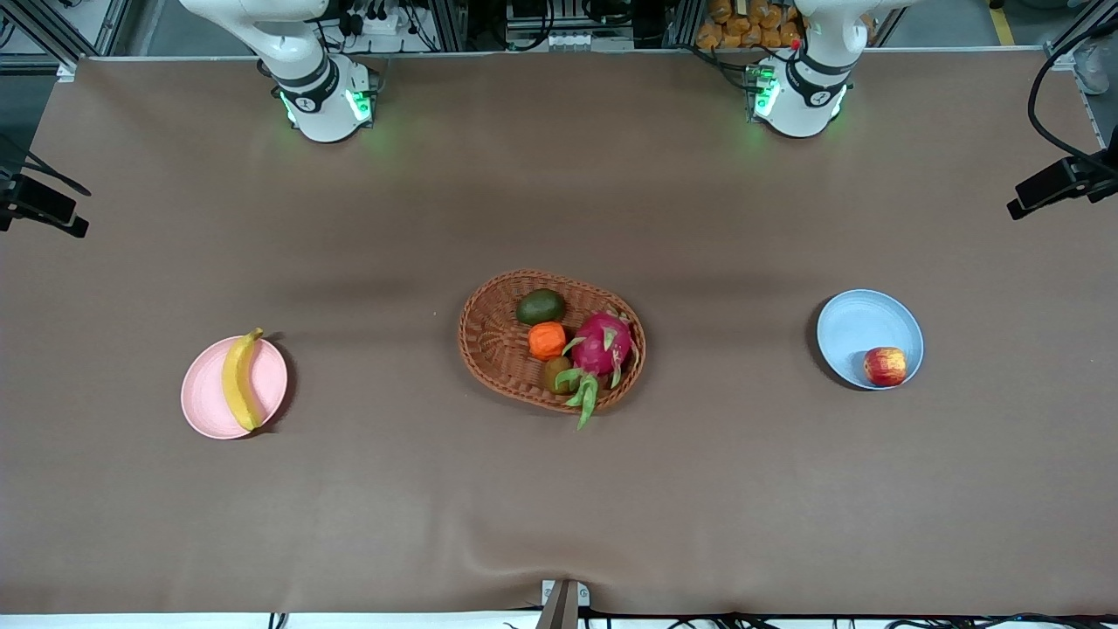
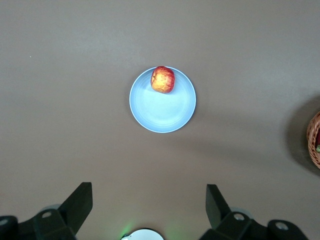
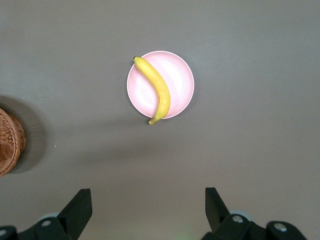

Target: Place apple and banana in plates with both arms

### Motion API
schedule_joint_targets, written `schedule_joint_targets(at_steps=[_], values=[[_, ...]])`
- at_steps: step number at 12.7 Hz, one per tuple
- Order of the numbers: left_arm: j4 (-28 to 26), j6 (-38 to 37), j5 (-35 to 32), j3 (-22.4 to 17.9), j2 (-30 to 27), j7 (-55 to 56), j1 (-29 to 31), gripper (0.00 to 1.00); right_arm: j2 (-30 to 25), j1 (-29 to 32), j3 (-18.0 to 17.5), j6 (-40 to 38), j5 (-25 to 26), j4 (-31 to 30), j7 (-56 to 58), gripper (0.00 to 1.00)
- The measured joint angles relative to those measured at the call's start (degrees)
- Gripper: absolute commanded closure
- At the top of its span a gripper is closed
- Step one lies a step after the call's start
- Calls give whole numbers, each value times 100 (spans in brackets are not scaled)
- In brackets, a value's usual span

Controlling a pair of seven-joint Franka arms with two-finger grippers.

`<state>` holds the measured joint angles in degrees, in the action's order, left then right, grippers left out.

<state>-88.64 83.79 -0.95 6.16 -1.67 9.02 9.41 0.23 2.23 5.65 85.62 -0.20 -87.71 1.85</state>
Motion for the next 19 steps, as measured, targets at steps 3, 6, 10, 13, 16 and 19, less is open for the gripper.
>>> schedule_joint_targets(at_steps=[3,6,10,13,16,19], values=[[5,0,0,-1,0,0,0,0,0,-1,-1,-5,0,0,3,0],[5,0,0,-1,0,0,0,0,0,-3,-3,-5,0,0,11,0],[5,0,0,1,0,0,-1,0,0,-4,-3,-5,0,0,18,0],[4,-10,0,23,0,-8,-9,0,0,-4,-3,-5,0,0,41,0],[5,-44,0,80,0,-74,-36,0,0,-4,-2,-5,0,0,54,0],[25,-45,0,253,0,-112,-41,0,0,-4,1,-5,1,0,62,0]])
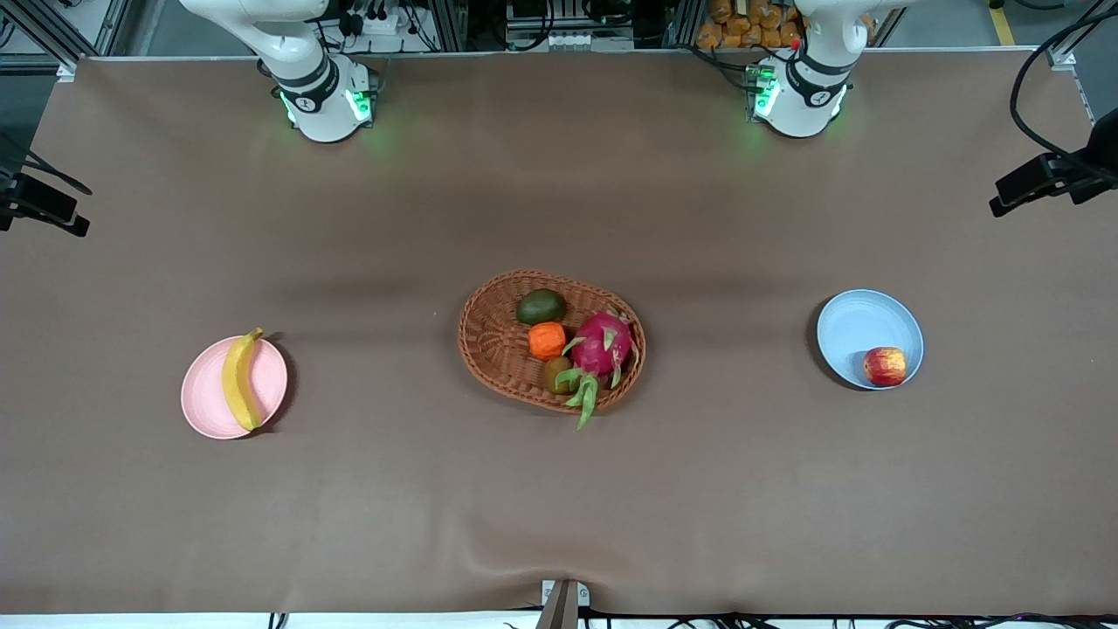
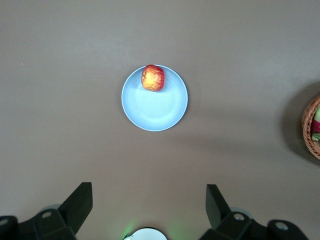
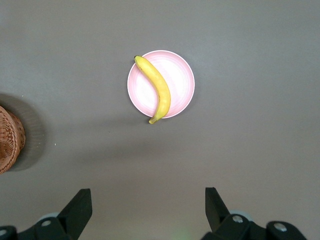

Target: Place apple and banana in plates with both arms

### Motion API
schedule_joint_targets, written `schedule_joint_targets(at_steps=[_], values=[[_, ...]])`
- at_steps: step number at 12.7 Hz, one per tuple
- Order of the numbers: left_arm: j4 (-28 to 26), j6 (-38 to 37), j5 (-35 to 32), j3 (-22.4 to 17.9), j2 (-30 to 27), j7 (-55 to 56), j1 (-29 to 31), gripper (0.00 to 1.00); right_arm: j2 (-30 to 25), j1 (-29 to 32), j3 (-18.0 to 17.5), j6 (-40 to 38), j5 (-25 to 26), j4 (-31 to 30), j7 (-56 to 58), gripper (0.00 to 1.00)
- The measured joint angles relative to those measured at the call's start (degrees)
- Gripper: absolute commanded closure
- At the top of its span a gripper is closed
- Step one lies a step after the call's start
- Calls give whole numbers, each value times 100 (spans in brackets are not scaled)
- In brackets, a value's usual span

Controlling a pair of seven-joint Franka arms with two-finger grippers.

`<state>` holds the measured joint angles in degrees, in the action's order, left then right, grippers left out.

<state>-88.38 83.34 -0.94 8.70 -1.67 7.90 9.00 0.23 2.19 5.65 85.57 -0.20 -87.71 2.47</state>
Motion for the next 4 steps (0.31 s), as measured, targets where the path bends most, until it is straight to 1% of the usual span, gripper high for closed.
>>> schedule_joint_targets(at_steps=[4], values=[[10,0,0,206,0,1,-10,0,0,0,0,2,0,0,8,0]])
